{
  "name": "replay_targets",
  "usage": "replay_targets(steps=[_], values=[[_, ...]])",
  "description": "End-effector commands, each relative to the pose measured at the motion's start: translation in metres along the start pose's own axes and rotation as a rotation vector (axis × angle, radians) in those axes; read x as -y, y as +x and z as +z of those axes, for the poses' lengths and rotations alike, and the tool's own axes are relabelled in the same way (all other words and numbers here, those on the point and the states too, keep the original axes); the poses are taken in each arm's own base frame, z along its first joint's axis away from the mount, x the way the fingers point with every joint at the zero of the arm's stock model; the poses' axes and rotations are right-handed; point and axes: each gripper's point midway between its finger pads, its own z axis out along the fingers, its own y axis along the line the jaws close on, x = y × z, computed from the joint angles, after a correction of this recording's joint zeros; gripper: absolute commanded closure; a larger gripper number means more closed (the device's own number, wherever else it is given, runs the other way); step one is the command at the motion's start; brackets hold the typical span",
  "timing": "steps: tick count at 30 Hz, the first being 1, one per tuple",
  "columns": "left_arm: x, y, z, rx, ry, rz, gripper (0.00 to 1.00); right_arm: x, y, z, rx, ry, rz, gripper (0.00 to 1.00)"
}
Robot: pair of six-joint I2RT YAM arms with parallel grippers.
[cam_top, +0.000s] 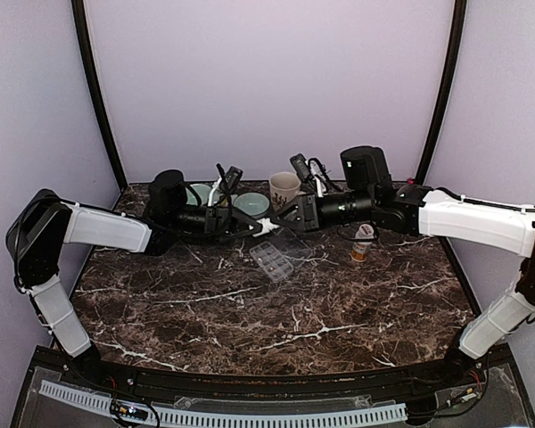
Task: Sort the pills into containers
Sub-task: Close the lid of the pill bottle on the pill bottle.
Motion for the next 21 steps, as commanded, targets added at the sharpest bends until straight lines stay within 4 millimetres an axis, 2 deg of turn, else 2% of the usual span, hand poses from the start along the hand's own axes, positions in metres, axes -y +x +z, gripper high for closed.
replay_targets(steps=[1, 21], values=[[0.0269, -0.0285, 0.0091, 0.06, 0.051, 0.124, 1.0, -0.0303, 0.0008, 0.0129, 0.0, -0.097, -0.042, 0.96], [0.0284, -0.0379, 0.0107, 0.095, 0.057, 0.133, 1.0, -0.0365, 0.0055, 0.0189, -0.015, -0.112, -0.044, 0.91]])
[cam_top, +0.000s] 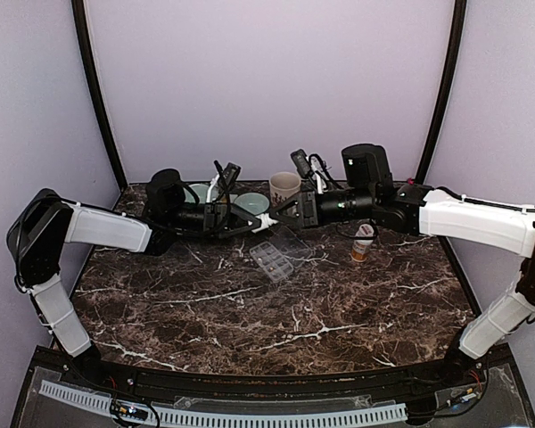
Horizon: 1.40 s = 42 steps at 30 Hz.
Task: Sort the pills into containers
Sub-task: Close the lid of the pill bottle on the pill bottle.
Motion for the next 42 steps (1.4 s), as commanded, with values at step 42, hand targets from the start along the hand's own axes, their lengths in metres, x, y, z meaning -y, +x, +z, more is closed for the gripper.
replay_targets(steps=[42], values=[[0.032, -0.059, 0.025, 0.142, -0.081, 0.374, 1.0, -0.036, 0.023, 0.044, -0.113, -0.144, 0.195, 1.0]])
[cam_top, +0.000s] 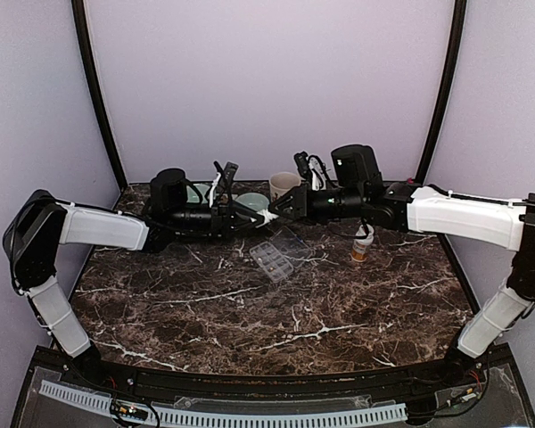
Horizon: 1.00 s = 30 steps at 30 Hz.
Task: Sort the pills into containers
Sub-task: Close the lid of the pill bottle on the pill bottle, then screw the lid of the pill bottle onto the pill bottle.
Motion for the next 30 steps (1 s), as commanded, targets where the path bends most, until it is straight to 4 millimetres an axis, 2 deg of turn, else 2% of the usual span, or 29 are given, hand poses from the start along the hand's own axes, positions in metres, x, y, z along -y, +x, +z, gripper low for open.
replay_targets(steps=[1, 13, 15, 20, 30], values=[[0.066, -0.058, 0.018, 0.12, 0.155, 0.204, 1.0, -0.066, 0.047, 0.016, -0.188, -0.269, -0.024, 1.0], [0.091, -0.063, 0.002, 0.077, 0.339, 0.079, 1.0, -0.072, 0.049, 0.006, -0.184, -0.297, -0.151, 1.0], [0.095, -0.064, 0.001, 0.072, 0.356, 0.066, 1.0, -0.082, 0.042, -0.005, -0.157, -0.313, -0.183, 1.0], [0.103, -0.067, -0.002, 0.072, 0.388, 0.046, 1.0, -0.087, 0.039, -0.01, -0.144, -0.327, -0.221, 1.0], [0.105, -0.074, 0.002, 0.069, 0.388, 0.046, 1.0, -0.091, 0.051, -0.004, -0.181, -0.279, -0.279, 1.0]])
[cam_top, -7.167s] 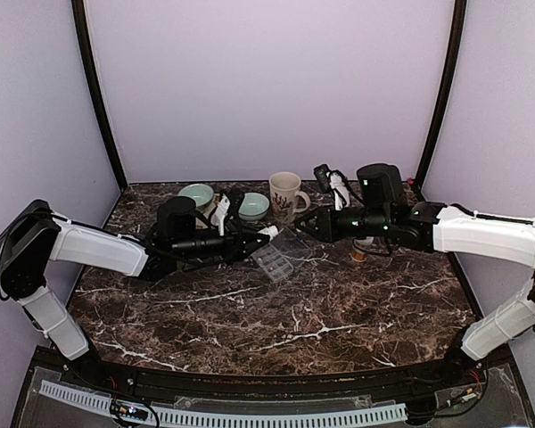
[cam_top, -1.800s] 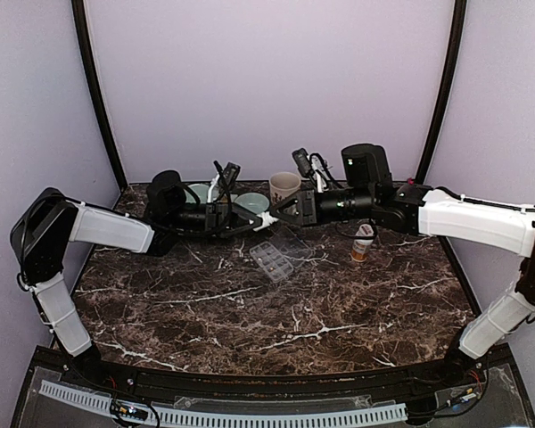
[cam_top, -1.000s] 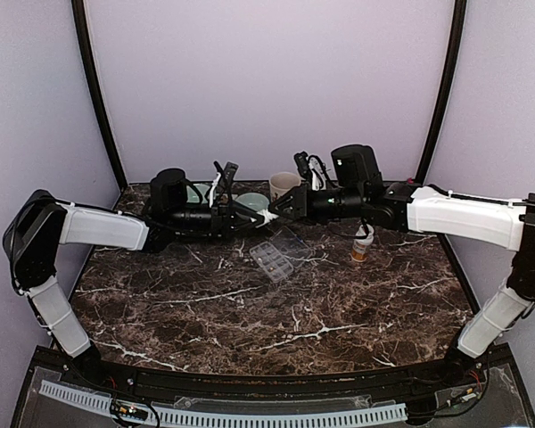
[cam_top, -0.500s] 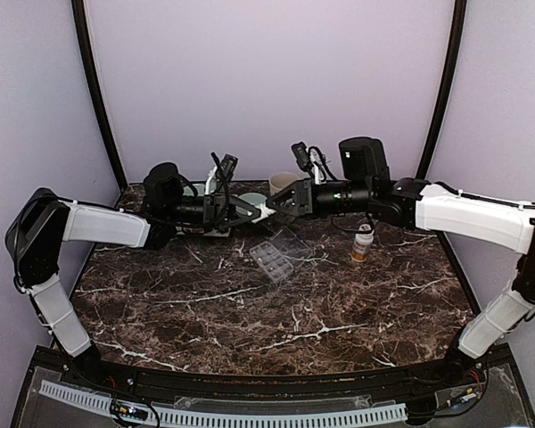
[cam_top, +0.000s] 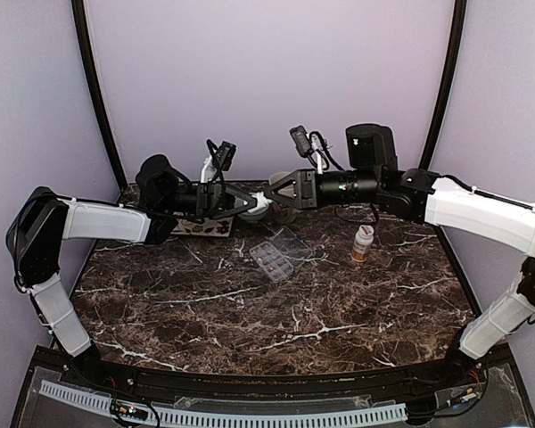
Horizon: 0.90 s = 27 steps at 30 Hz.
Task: Sort the pills into containers
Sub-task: Screw the lid of the pill bottle onto the pill bottle.
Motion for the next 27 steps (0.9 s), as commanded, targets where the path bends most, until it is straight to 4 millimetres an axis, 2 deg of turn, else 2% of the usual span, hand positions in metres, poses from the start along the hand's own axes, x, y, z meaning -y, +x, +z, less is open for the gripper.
replay_targets(steps=[1, 9, 12, 27], values=[[0.043, -0.03, 0.027, 0.047, 0.077, 0.18, 1.0, -0.032, 0.059, 0.033, -0.18, -0.107, -0.011, 1.0], [0.045, -0.032, 0.043, 0.014, 0.027, 0.242, 1.0, -0.038, 0.07, 0.041, -0.212, -0.081, -0.042, 1.0], [0.047, -0.035, 0.044, 0.018, 0.034, 0.247, 1.0, -0.033, 0.078, 0.048, -0.232, -0.076, -0.032, 1.0], [0.054, -0.033, 0.043, 0.027, 0.027, 0.313, 1.0, -0.043, 0.081, 0.055, -0.247, -0.151, 0.064, 1.0]])
